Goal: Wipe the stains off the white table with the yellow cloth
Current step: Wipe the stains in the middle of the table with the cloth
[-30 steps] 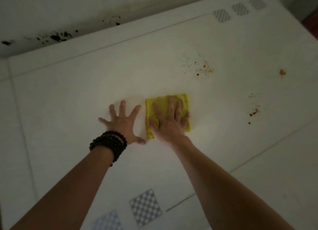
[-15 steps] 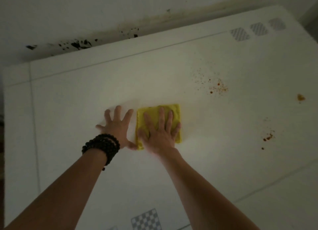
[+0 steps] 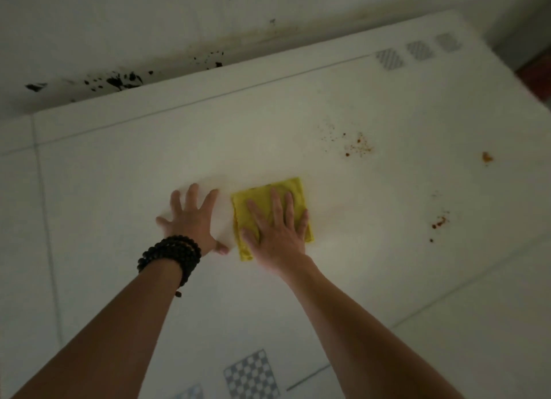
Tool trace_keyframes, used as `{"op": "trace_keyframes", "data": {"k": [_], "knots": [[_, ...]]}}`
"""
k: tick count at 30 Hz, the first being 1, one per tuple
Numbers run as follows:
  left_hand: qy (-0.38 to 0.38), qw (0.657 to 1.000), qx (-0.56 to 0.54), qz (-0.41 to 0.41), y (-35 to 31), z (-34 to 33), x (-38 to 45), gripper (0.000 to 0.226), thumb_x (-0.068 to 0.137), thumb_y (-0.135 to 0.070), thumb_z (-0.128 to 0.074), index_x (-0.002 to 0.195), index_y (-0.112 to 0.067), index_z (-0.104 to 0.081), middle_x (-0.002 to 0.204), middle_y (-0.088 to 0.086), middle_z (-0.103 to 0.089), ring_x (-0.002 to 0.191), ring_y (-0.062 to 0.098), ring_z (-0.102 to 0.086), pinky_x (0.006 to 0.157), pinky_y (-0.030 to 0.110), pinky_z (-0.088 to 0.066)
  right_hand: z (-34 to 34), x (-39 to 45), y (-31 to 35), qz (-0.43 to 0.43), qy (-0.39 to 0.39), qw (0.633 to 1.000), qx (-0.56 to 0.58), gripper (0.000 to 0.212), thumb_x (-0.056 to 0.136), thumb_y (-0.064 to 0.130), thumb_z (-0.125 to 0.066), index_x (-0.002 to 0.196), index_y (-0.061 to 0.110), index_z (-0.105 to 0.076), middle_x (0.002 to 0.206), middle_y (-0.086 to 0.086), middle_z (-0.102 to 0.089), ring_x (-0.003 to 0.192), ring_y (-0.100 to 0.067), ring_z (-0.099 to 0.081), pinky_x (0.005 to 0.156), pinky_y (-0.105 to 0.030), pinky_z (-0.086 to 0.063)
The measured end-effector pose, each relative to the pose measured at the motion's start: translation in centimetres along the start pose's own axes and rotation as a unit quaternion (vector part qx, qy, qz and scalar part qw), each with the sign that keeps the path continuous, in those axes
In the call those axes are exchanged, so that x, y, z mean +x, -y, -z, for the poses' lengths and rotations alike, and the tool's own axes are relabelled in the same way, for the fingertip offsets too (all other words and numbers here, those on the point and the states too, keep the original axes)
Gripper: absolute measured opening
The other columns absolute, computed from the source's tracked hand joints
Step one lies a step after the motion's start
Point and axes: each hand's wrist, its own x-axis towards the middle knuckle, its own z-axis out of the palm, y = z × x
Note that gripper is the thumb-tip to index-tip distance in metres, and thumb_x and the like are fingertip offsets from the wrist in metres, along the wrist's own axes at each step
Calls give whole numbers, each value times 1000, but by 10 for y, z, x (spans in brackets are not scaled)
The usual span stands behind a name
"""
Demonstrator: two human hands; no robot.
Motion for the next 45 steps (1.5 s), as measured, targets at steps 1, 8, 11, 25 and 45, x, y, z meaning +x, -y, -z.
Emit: {"op": "trace_keyframes", "data": {"k": [1, 8, 11, 25, 45], "knots": [[-6, 1000, 1, -5, -1, 0, -4, 127, 57, -59, -83, 148, -45, 4, 159, -3, 16, 146, 33, 11, 106, 65, -27, -3, -13, -6, -15, -3, 1000, 3, 64, 98, 70, -21, 155, 52, 4, 165, 3, 31, 146, -25, 38, 113, -60, 25], [7, 994, 32, -106, -22, -4, -30, 106, 71, -54, -76, 149, -44, -5, 160, 0, 12, 145, 35, 1, 108, 63, -29, -15, -66, -27, -112, -17, 993, 10, 64, 98, 69, -19, 154, 52, 5, 165, 4, 29, 148, -24, 35, 115, -56, 24], [24, 990, 41, -134, -39, -3, -33, 110, 68, -57, -77, 149, -45, -3, 160, -1, 14, 146, 35, 3, 109, 62, -28, -13, -68, -29, -131, -18, 991, 6, 64, 98, 70, -16, 154, 52, 9, 164, 4, 31, 147, -24, 36, 116, -54, 23], [-12, 986, 66, -150, -98, 44, 56, 122, 54, -69, -78, 147, -43, -4, 159, -1, 8, 145, 33, 0, 107, 63, -27, 40, 14, -83, -127, -37, 991, 34, 69, 96, 73, -20, 154, 51, 11, 162, -1, 37, 144, -28, 40, 115, -53, 26], [5, 1000, 4, -7, -158, 97, 138, 139, 46, -65, -84, 149, -39, 6, 157, -3, 12, 143, 37, 1, 104, 70, -27, 117, 160, -109, -8, -46, 999, -23, 70, 96, 71, -19, 156, 49, 7, 165, -2, 30, 146, -30, 37, 116, -58, 21]]}}
